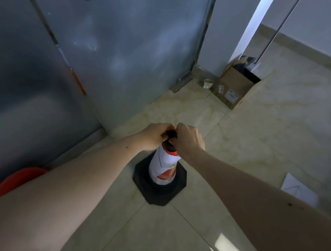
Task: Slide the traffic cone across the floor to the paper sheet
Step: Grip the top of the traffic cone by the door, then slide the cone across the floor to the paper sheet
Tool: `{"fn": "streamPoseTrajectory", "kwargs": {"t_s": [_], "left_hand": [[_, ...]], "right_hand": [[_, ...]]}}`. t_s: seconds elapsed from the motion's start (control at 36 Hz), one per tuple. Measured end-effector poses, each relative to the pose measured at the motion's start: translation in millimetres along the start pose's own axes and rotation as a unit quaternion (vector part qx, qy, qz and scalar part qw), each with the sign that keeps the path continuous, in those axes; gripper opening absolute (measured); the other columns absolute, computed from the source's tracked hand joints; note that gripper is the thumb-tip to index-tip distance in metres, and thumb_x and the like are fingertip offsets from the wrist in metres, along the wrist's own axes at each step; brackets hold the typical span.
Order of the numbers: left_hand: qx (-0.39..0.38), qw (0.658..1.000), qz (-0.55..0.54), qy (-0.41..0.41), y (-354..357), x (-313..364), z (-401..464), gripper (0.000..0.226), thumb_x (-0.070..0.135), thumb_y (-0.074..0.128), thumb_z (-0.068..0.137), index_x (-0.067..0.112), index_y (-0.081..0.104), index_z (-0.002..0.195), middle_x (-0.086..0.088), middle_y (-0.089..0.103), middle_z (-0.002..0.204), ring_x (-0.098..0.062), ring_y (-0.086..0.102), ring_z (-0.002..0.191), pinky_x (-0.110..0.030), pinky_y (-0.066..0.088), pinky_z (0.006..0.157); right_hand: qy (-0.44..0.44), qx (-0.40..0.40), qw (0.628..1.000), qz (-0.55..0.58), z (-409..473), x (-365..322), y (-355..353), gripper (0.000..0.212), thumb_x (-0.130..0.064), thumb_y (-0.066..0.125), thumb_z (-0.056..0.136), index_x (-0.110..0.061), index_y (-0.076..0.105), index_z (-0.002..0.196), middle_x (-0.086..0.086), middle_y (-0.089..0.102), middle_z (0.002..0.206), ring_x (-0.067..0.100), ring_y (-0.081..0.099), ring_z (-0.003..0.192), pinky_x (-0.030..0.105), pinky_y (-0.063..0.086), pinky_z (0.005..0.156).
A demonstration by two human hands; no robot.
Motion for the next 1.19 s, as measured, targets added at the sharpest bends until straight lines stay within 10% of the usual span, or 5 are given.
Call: {"fn": "streamPoseTrajectory", "kwargs": {"t_s": [0.19, 0.53, 1.19], "left_hand": [[-0.019, 0.993, 0.104, 0.045, 0, 3, 3, 0.026, 0.019, 0.035, 0.094, 0.015, 0.051, 0.114, -0.015, 0.066, 0.102, -0.026, 0.059, 0.083, -0.029, 0.043, 0.065], [-0.017, 0.991, 0.119, 0.056, 5, 16, -2, 0.025, 0.024, 0.036, 0.095, 0.017, 0.054, 0.110, -0.013, 0.067, 0.100, -0.028, 0.062, 0.085, -0.045, 0.053, 0.077], [0.010, 0.987, 0.143, 0.074, 68, 107, -27, 0.007, 0.025, 0.051, 0.089, 0.023, 0.049, 0.082, 0.012, 0.043, 0.064, -0.006, 0.043, 0.057, -0.024, 0.024, 0.048]], "right_hand": [[0.000, -0.038, 0.999, 0.014, 4, 7, 6, 0.020, -0.016, 0.058, 0.088, 0.000, 0.061, 0.099, 0.011, 0.052, 0.084, 0.033, 0.059, 0.082, 0.034, 0.044, 0.063], [-0.011, -0.005, 0.999, 0.048, 1, 19, 6, 0.034, -0.014, 0.057, 0.082, -0.013, 0.035, 0.056, 0.004, 0.041, 0.058, 0.029, 0.052, 0.064, 0.029, 0.034, 0.043], [-0.062, -0.018, 0.997, -0.032, -78, 97, -36, 0.009, -0.004, 0.047, 0.088, -0.002, 0.049, 0.096, 0.015, 0.051, 0.079, 0.036, 0.056, 0.074, 0.036, 0.040, 0.054]]}}
Point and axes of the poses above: each hand's wrist, its own z-axis towards the middle knuckle, its own y-axis out of the palm, x = y × z, the point moved 7 cm from there along z, towards the middle knuckle
